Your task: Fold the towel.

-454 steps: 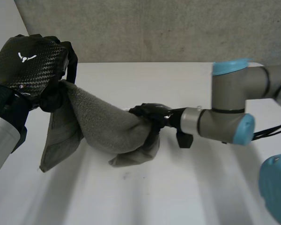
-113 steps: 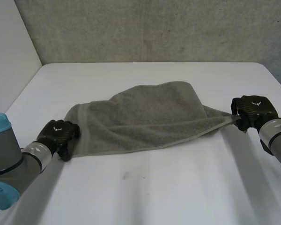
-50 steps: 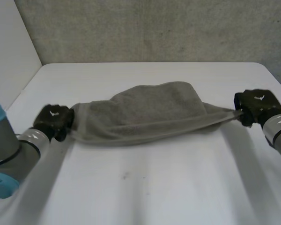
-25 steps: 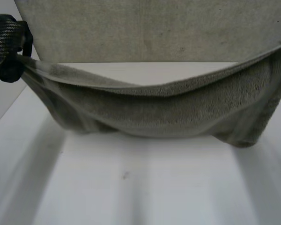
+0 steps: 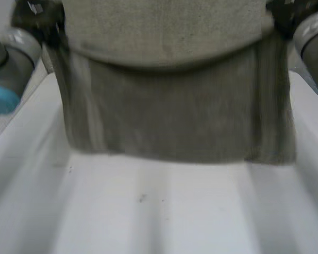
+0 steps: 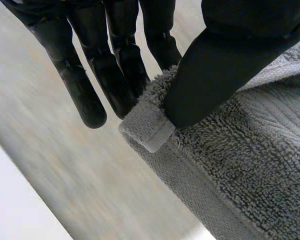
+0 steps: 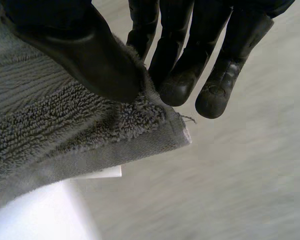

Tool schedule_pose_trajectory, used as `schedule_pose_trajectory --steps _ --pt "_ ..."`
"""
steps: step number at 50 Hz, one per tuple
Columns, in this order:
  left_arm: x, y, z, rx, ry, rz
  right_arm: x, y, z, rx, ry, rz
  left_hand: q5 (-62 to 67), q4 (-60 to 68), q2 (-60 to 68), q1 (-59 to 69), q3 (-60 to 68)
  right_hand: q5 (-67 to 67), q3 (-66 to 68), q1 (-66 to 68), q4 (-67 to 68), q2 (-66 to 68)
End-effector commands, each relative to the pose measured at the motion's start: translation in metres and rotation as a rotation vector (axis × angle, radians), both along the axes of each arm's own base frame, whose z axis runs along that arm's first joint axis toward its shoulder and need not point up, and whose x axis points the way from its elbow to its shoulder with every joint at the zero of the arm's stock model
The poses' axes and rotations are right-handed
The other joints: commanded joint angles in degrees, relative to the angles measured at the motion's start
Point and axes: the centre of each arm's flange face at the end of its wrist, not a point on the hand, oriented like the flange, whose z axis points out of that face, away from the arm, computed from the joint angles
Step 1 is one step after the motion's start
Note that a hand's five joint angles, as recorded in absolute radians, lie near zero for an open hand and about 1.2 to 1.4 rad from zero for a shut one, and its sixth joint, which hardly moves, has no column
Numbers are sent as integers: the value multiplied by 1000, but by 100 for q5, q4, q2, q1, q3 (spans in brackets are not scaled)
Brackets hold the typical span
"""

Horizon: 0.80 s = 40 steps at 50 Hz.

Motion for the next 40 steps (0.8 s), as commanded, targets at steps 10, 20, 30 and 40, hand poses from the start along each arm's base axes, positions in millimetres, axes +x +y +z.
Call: schedule_pose_trajectory --steps 10,20,30,40 --pt "6 -4 23 -107 269 -42 -6 16 20 -146 -102 24 1176 1018 1019 1181 1040 284 350 467 335 402" --pt "11 11 -101 242 188 -6 1 23 -82 218 10 101 1176 1018 1019 1181 1040 284 350 467 335 402" --pt "14 52 -216 467 75 -34 -6 36 -209 580 89 103 1176 1018 1019 1181 1040 284 350 467 335 402" --pt "31 83 -218 481 -113 0 -32 56 -192 610 82 53 1176 1018 1019 1181 1040 284 350 467 335 402"
